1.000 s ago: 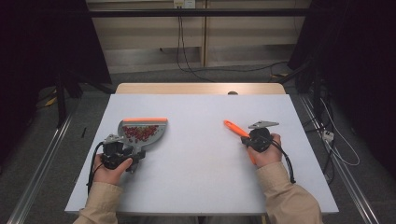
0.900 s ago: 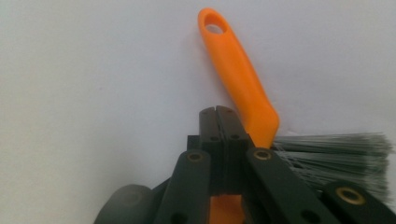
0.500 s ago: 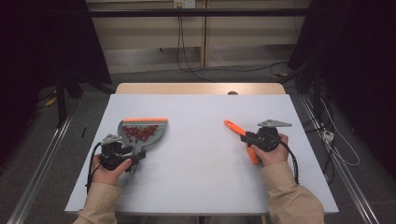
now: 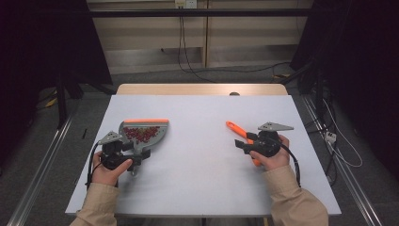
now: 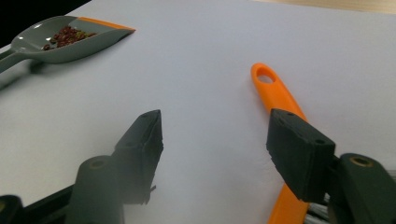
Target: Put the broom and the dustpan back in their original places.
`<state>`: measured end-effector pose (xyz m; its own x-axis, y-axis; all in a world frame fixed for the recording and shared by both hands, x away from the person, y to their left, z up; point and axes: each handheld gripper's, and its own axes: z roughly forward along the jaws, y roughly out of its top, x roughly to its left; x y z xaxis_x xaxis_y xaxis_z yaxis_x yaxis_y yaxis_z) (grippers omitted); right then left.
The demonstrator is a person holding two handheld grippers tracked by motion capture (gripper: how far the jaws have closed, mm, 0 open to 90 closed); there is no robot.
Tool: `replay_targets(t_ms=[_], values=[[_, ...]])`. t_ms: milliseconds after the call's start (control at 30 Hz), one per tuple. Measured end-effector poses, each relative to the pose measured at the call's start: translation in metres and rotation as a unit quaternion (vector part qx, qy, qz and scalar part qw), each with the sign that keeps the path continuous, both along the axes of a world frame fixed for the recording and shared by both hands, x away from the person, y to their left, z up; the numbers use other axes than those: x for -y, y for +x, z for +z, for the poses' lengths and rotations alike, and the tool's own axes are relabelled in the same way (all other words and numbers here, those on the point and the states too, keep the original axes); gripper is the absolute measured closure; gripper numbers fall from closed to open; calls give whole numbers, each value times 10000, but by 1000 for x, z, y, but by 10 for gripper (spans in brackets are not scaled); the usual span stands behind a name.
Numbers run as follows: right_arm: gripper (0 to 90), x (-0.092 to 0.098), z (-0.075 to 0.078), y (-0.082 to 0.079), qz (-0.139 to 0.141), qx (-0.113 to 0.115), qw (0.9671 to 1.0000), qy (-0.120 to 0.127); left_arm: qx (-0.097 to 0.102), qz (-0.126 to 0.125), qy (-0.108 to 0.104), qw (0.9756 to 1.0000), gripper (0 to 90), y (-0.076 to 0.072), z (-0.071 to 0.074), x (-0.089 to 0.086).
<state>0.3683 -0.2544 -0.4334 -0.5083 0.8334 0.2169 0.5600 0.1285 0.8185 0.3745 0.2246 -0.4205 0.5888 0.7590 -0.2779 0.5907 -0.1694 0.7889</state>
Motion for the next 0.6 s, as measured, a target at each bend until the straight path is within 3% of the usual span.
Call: replay_targets(t_ms=[300,600], values=[[282,6,3,-15,102,105,9999,24,205,-388,-141,9989,84,-4,3,-1],[246,13,2,-28,168,151,9997,-34,261,-514,-120,9983,81,-8,4,-4]])
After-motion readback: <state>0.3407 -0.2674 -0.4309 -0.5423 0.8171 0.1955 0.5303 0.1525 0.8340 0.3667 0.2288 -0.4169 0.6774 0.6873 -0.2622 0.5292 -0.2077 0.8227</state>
